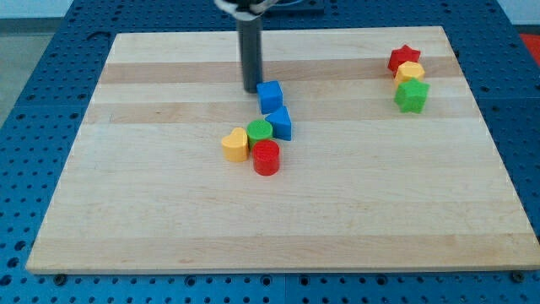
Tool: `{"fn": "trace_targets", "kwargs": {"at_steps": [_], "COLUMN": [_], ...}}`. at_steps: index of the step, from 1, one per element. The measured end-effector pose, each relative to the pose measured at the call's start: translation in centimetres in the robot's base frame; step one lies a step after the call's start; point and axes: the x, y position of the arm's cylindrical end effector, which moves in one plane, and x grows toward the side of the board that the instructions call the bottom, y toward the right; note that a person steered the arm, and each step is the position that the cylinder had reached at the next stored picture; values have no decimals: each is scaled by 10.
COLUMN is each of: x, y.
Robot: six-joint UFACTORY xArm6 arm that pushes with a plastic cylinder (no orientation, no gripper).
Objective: Nudge blue cube and blue triangle a bit left
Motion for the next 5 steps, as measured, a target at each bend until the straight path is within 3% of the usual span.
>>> {"fn": "trace_targets", "kwargs": {"at_steps": [1,2,3,4,5], "x": [26,-5,-43,-42,-20], "y": [-33,-32,4,81,105]}}
